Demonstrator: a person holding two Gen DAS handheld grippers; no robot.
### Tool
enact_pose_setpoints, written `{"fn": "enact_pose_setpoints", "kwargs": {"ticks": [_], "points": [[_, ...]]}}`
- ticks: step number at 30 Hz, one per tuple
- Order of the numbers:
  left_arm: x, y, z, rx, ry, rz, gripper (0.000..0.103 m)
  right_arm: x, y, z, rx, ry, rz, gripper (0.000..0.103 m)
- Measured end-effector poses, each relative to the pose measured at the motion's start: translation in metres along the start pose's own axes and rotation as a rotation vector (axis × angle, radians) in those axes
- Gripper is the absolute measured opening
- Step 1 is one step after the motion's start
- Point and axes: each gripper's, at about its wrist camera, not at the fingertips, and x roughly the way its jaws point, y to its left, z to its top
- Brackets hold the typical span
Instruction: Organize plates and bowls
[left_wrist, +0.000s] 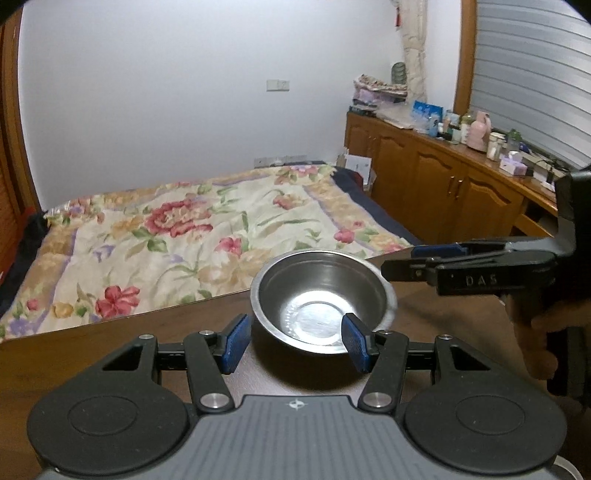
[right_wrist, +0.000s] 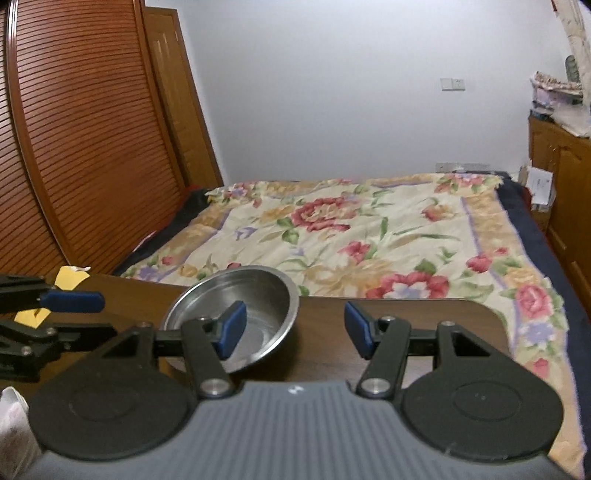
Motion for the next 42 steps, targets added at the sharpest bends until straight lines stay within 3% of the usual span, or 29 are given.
{"fn": "enact_pose_setpoints", "kwargs": {"ticks": [10,21,27,32,42], "points": [[0.032,0.010,0.004,-0.039,0.028,0.021,0.051,0.031,-0.003,0.003,0.035,0.066,0.040,0.057],[0.045,0.013,-0.001,-0.057,0.072,-0.004,0.045,0.035,0.006,-0.005,0.070,0.109,0.094,0.036],[0.048,0.014,-0.003,-0.060,0.100,-0.007,0.032,0.033,0.008,-0.007,0.081,0.116,0.099,0.027],[0.037,0.019,-0.003,-0.123,0.103,-0.022,0.021,0.031,0.009,-0.012,0.117,0.127,0.105,0.024],[-0.003,0.011,0.011,-0.092,0.032,-0.025,0.021,0.005,0.020,-0.001,0.122,0.087,0.120,0.021]]}}
